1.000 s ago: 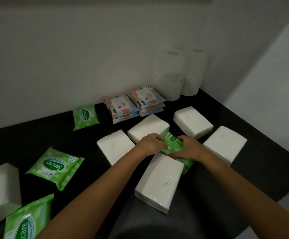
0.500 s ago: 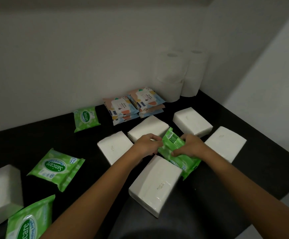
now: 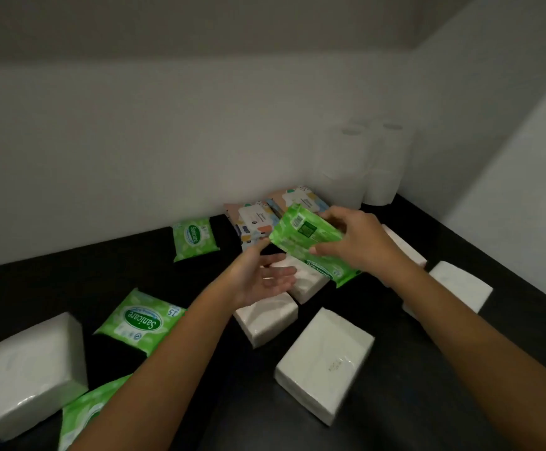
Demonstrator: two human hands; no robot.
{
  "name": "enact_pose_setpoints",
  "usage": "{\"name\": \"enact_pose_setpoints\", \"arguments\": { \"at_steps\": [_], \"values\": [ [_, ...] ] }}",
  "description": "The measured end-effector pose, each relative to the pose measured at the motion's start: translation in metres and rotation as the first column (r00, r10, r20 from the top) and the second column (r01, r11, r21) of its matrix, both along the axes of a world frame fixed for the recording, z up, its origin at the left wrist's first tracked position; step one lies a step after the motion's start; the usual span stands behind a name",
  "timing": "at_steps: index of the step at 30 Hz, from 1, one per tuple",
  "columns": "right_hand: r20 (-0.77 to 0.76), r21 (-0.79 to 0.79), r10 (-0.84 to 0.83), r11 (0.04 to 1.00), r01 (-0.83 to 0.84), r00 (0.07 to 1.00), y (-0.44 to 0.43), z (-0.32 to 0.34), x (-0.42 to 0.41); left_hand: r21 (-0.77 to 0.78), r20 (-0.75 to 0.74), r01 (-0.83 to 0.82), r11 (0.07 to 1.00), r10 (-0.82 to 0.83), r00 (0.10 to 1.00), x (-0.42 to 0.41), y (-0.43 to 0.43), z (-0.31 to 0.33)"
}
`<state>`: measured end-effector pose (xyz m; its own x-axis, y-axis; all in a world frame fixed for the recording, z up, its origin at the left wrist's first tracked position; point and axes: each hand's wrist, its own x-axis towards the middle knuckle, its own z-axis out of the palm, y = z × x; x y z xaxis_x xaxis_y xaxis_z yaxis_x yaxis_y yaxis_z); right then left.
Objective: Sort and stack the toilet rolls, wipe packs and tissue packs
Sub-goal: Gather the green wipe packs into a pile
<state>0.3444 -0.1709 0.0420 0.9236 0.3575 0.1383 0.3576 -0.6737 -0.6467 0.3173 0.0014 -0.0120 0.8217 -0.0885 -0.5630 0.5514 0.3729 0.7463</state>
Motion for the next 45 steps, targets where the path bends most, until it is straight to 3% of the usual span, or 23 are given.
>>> {"name": "enact_pose_setpoints", "arguments": {
  "at_steps": [2,4,8,14,16,20,21,23,25,33,45],
  "values": [
    [0.060,0.029,0.049,0.998,-0.051,0.997,0.019,-0.001,-0.007,-0.155,-0.034,-0.012,0.988,0.007,0.999,-0.009,0.021,-0.001],
    [0.086,0.070,0.130,0.988,-0.136,0.988,0.038,-0.003,-0.014,-0.212,-0.056,-0.007,0.977,-0.005,0.998,-0.019,0.040,-0.004],
    [0.163,0.139,0.319,0.929,-0.342,0.934,0.074,-0.012,-0.024,-0.214,-0.022,0.015,0.977,-0.021,1.000,-0.045,0.071,-0.007],
    [0.303,0.100,0.448,0.863,-0.496,0.841,0.116,-0.037,-0.029,-0.246,0.073,-0.219,0.944,0.243,0.967,-0.073,0.121,-0.003],
    [0.245,0.117,0.480,0.848,-0.517,0.843,0.125,-0.046,-0.028,-0.177,0.120,-0.255,0.950,0.278,0.953,-0.080,0.134,-0.005],
    [-0.116,0.298,0.393,0.890,-0.346,0.912,0.146,-0.055,-0.023,-0.016,0.187,-0.305,0.952,0.302,0.935,-0.088,0.152,-0.014],
    [-0.267,0.387,0.364,0.888,-0.246,0.892,0.152,-0.056,-0.021,0.015,0.190,-0.307,0.952,0.299,0.935,-0.088,0.156,-0.017],
    [-0.546,0.470,0.346,0.880,-0.062,0.763,0.163,-0.058,-0.019,0.040,0.187,-0.314,0.949,0.301,0.935,-0.086,0.163,-0.023],
    [-0.645,0.453,0.346,0.891,-0.024,0.682,0.173,-0.063,-0.016,0.028,0.185,-0.318,0.948,0.308,0.933,-0.081,0.165,-0.028],
    [-0.667,0.370,0.185,0.923,0.106,0.722,0.203,-0.087,0.036,0.157,0.190,-0.399,0.904,0.368,0.910,-0.021,0.174,-0.036],
    [-0.575,0.240,0.089,0.969,0.064,0.814,0.239,-0.104,0.118,0.329,0.160,-0.421,0.845,0.389,0.907,0.082,0.194,-0.057]
  ]
}}
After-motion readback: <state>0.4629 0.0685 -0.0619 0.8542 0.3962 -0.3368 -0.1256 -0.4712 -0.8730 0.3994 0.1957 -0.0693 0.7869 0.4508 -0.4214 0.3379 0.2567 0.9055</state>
